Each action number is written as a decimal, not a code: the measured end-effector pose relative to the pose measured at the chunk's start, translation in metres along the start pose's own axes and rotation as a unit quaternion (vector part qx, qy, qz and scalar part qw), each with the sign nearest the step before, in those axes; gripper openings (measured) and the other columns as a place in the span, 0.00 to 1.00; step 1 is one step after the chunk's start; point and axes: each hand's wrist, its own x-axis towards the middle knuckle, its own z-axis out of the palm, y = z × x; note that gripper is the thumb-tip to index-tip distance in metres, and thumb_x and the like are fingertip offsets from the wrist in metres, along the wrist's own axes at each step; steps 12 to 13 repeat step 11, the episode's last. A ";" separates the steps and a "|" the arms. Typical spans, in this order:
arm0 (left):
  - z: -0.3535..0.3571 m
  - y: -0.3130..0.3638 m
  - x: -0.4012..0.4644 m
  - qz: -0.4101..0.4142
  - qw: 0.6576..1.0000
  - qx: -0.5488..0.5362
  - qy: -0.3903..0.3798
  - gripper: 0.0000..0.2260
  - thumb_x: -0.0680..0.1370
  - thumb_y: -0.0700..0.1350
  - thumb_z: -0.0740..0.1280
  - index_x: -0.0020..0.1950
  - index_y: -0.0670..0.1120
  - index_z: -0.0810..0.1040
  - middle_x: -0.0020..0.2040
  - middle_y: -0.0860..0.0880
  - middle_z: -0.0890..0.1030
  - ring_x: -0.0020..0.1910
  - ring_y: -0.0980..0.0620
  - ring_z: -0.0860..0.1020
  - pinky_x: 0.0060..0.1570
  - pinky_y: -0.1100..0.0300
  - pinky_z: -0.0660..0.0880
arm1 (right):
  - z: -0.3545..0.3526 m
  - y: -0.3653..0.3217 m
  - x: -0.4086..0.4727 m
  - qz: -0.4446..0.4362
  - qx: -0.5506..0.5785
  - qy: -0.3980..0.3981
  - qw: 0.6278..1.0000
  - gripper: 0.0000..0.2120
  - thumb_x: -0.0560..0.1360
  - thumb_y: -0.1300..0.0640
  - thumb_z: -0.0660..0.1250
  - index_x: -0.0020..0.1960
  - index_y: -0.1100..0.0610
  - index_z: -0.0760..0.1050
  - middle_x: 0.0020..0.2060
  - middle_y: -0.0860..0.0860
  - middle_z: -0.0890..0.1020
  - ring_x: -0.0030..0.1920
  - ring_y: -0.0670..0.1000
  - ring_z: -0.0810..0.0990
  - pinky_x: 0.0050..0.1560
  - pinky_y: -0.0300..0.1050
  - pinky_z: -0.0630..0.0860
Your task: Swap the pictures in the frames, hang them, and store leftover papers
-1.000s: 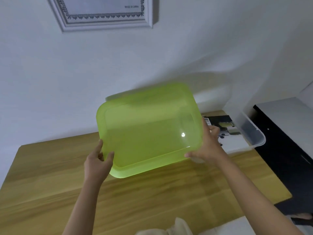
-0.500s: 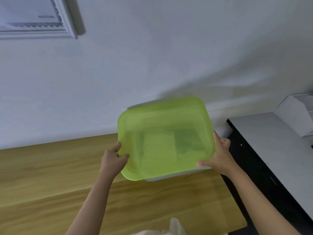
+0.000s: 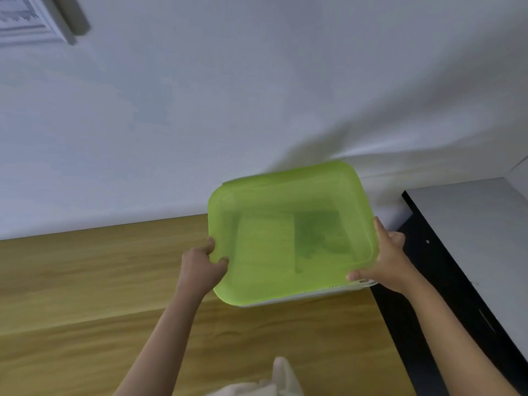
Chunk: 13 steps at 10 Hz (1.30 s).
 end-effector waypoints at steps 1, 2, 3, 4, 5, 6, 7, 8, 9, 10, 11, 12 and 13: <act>0.006 0.001 0.001 -0.018 1.000 0.001 -0.017 0.29 0.71 0.46 0.69 0.71 0.43 0.67 0.63 0.45 0.78 0.66 0.44 0.71 0.62 0.51 0.71 | -0.006 0.004 -0.001 0.021 -0.006 -0.009 1.000 0.59 0.48 0.52 0.85 0.70 0.40 0.54 0.58 0.50 0.57 0.60 0.51 0.60 0.66 0.54 0.65; 0.009 0.002 0.003 -0.019 1.000 0.004 -0.022 0.29 0.72 0.45 0.69 0.71 0.42 0.66 0.65 0.44 0.76 0.67 0.44 0.70 0.62 0.50 0.71 | -0.007 0.010 0.000 0.052 -0.015 -0.019 0.998 0.63 0.45 0.47 0.85 0.72 0.41 0.53 0.59 0.51 0.57 0.60 0.50 0.57 0.68 0.57 0.64; 0.011 0.003 0.005 -0.021 0.999 0.015 -0.035 0.29 0.72 0.44 0.68 0.72 0.42 0.65 0.66 0.42 0.74 0.66 0.45 0.71 0.60 0.52 0.71 | -0.006 0.011 0.002 0.072 -0.034 -0.014 0.997 0.69 0.38 0.38 0.81 0.73 0.42 0.52 0.58 0.50 0.57 0.61 0.51 0.57 0.68 0.58 0.64; 0.014 0.003 0.005 -0.026 0.998 0.046 -0.044 0.29 0.72 0.47 0.67 0.72 0.45 0.64 0.64 0.41 0.73 0.62 0.44 0.73 0.57 0.52 0.72 | -0.007 0.012 0.002 0.090 -0.062 -0.019 0.994 0.69 0.45 0.43 0.84 0.76 0.45 0.47 0.61 0.53 0.57 0.65 0.55 0.55 0.67 0.58 0.62; 0.017 0.006 0.001 -0.017 0.993 0.103 -0.047 0.30 0.73 0.49 0.66 0.73 0.47 0.63 0.63 0.41 0.72 0.60 0.43 0.74 0.55 0.52 0.72 | -0.008 0.017 0.003 0.111 -0.074 -0.021 0.991 0.66 0.52 0.48 0.84 0.77 0.48 0.46 0.64 0.54 0.56 0.67 0.56 0.54 0.69 0.56 0.60; 0.021 0.008 -0.001 -0.020 0.992 0.111 -0.049 0.30 0.74 0.48 0.65 0.74 0.47 0.61 0.63 0.40 0.68 0.63 0.41 0.70 0.58 0.50 0.71 | -0.008 0.024 0.005 0.119 -0.044 -0.014 0.992 0.64 0.52 0.49 0.83 0.77 0.50 0.49 0.64 0.53 0.56 0.67 0.55 0.55 0.70 0.54 0.58; 0.024 0.008 -0.002 -0.034 0.993 0.104 -0.045 0.30 0.75 0.49 0.65 0.75 0.49 0.59 0.64 0.39 0.65 0.64 0.39 0.67 0.61 0.48 0.68 | -0.007 0.031 0.005 0.127 0.012 -0.033 0.991 0.66 0.50 0.48 0.82 0.77 0.47 0.46 0.67 0.53 0.55 0.70 0.57 0.57 0.72 0.55 0.57; 0.028 0.007 -0.007 -0.032 0.994 0.100 -0.039 0.29 0.76 0.49 0.63 0.76 0.50 0.56 0.65 0.37 0.64 0.65 0.37 0.64 0.64 0.48 0.64 | -0.003 0.042 0.000 0.105 0.112 -0.046 0.987 0.64 0.52 0.49 0.82 0.77 0.45 0.46 0.72 0.52 0.58 0.71 0.54 0.61 0.68 0.52 0.62; 0.033 0.000 -0.014 -0.020 0.997 0.066 -0.036 0.30 0.77 0.49 0.61 0.76 0.52 0.53 0.62 0.37 0.67 0.65 0.38 0.64 0.64 0.48 0.64 | 0.002 0.048 -0.008 0.075 0.195 -0.042 0.977 0.65 0.49 0.42 0.83 0.76 0.43 0.49 0.72 0.46 0.63 0.70 0.49 0.65 0.66 0.48 0.66; 0.038 -0.010 -0.012 -0.010 1.000 -0.023 -0.014 0.30 0.77 0.50 0.63 0.76 0.54 0.54 0.60 0.38 0.69 0.60 0.42 0.68 0.61 0.50 0.67 | 0.008 0.057 -0.009 0.062 0.198 -0.018 0.978 0.60 0.52 0.39 0.81 0.76 0.42 0.51 0.73 0.43 0.62 0.71 0.47 0.64 0.69 0.50 0.64; 0.037 -0.023 -0.019 -0.011 0.992 -0.116 0.040 0.29 0.77 0.50 0.64 0.75 0.51 0.57 0.60 0.39 0.71 0.48 0.49 0.73 0.55 0.54 0.71 | 0.017 0.065 -0.015 0.052 0.169 0.035 0.984 0.54 0.57 0.36 0.78 0.75 0.41 0.54 0.72 0.44 0.65 0.70 0.48 0.67 0.69 0.55 0.67; 0.037 -0.023 -0.019 -0.011 0.992 -0.116 0.040 0.29 0.77 0.50 0.64 0.75 0.51 0.57 0.60 0.39 0.71 0.48 0.49 0.73 0.55 0.54 0.71 | 0.017 0.065 -0.015 0.052 0.169 0.035 0.984 0.54 0.57 0.36 0.78 0.75 0.41 0.54 0.72 0.44 0.65 0.70 0.48 0.67 0.69 0.55 0.67; 0.037 -0.023 -0.019 -0.011 0.992 -0.116 0.040 0.29 0.77 0.50 0.64 0.75 0.51 0.57 0.60 0.39 0.71 0.48 0.49 0.73 0.55 0.54 0.71 | 0.017 0.065 -0.015 0.052 0.169 0.035 0.984 0.54 0.57 0.36 0.78 0.75 0.41 0.54 0.72 0.44 0.65 0.70 0.48 0.67 0.69 0.55 0.67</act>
